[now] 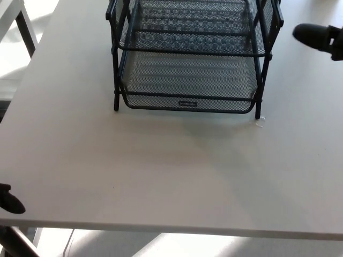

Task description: The robot uses its right hand to grab the drawer kept on the middle of the desk and pull it out towards the robot

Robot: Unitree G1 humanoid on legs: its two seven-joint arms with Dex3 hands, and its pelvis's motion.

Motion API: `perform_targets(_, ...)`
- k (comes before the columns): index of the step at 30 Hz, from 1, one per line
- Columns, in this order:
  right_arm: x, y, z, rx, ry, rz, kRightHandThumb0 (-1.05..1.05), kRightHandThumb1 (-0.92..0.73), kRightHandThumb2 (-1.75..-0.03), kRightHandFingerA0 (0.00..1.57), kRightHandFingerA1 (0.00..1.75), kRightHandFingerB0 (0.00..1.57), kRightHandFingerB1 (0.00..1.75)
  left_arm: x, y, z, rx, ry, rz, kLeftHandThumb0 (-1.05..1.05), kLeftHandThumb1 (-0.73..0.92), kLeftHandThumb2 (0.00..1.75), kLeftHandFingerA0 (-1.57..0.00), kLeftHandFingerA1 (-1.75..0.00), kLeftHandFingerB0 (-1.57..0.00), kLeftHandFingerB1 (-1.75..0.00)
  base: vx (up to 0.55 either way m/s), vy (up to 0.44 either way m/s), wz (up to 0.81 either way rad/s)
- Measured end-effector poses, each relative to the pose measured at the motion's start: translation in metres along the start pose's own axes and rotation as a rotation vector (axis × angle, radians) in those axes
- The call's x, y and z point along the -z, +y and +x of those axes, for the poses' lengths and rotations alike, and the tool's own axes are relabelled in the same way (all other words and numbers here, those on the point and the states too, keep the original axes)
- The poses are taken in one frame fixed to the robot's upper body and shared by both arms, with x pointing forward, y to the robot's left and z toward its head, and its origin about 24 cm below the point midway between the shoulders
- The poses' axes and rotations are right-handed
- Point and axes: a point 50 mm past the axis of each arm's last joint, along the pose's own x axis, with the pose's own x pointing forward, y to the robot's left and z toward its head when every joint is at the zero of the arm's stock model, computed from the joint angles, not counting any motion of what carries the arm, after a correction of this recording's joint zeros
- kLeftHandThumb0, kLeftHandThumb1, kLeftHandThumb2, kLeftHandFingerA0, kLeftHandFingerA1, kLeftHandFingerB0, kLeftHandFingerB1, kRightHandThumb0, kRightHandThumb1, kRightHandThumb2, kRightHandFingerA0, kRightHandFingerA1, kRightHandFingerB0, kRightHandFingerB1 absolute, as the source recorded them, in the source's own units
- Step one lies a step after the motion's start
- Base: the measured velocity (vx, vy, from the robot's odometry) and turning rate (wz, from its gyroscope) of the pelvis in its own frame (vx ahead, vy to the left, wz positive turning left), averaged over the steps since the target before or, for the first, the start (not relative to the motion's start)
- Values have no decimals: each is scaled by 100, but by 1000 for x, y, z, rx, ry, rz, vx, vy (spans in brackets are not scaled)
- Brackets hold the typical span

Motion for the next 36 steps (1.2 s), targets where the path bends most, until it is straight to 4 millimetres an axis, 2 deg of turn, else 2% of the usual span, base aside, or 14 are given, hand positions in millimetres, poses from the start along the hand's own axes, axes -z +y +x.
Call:
perform_targets(1, -5, 3, 2, -9, -16, 4, -88, -53, -93, 1, 49, 0, 43, 0, 0, 0, 0, -1, 0, -28, 56, 57, -80, -87, -81, -57, 0, 0, 0)
perform_targets(3, -14, 9, 5, -33, -47, 5, -41, -23, -91, 2, 53, 0, 50, 0, 0, 0, 0, -4, 2, -29, 57, 57, -79, -87, -81, -57, 0, 0, 0)
perform_targets(6, -25, 23, 9, -65, -81, 27, -89, -64, -60, 6, 45, 11, 37, 0, 0, 0, 2, -6, 5, -29, 57, 57, -79, -86, -81, -56, 0, 0, 0)
perform_targets(8, -35, 33, 11, -99, -109, 38, -41, -22, -91, 1, 53, 0, 51, -1, 0, 0, 4, -7, 10, -28, 57, 57, -78, -86, -81, -56, 0, 0, 0)
perform_targets(13, -48, 51, 17, -172, -143, 47, -88, -49, -91, 4, 52, 4, 40, -1, 0, 0, 4, -11, 15, -28, 56, 57, -80, -88, -82, -59, 0, 0, 0)
perform_targets(16, -48, 59, 22, -207, -141, 39, -42, -17, -89, 1, 52, 0, 52, -2, 1, 1, 1, -14, 15, -29, 57, 57, -79, -87, -81, -57, 0, 0, 0)
perform_targets(18, -47, 68, 23, -236, -133, 37, -42, -17, -89, 1, 52, 0, 52, -2, 1, 2, -2, -17, 16, -29, 57, 57, -79, -87, -81, -57, 0, 0, 0)
perform_targets(19, -46, 71, 23, -247, -128, 36, -96, -63, -60, 16, 48, 8, 35, -3, 2, 2, -3, -19, 16, -29, 57, 57, -79, -87, -82, -58, 0, 0, 0)
perform_targets(20, -45, 74, 24, -255, -125, 32, -42, -17, -89, 0, 52, 0, 52, -3, 2, 2, -3, -20, 17, -28, 56, 57, -78, -87, -82, -58, 0, 0, 0)
perform_targets(22, -44, 80, 26, -274, -118, 20, -89, -59, -58, 10, 46, 6, 34, -3, 2, 3, -4, -22, 18, -28, 56, 57, -78, -86, -82, -58, 0, 0, 0)
perform_targets(29, -36, 106, 32, -324, -52, -1, -85, -50, -91, 2, 39, 9, 30, -4, 4, 5, -10, -26, 21, -29, 57, 57, -79, -88, -82, -58, 0, 0, 0)
perform_targets(34, -29, 115, 39, -315, -6, -25, -85, -49, -90, 0, 19, 8, 28, -5, 4, 5, -6, -32, 22, -28, 56, 57, -80, -87, -82, -59, 0, 0, 0)
perform_targets(35, -27, 118, 41, -316, 10, -37, -86, -56, -59, 0, 34, 6, 33, -6, 3, 5, -4, -34, 23, -28, 56, 57, -79, -85, -82, -58, 0, 0, 0)
perform_targets(36, -26, 121, 42, -318, 22, -45, -85, -49, -89, 0, 19, 4, 30, -6, 3, 5, -3, -34, 23, -28, 56, 57, -80, -86, -83, -58, 0, 0, 0)
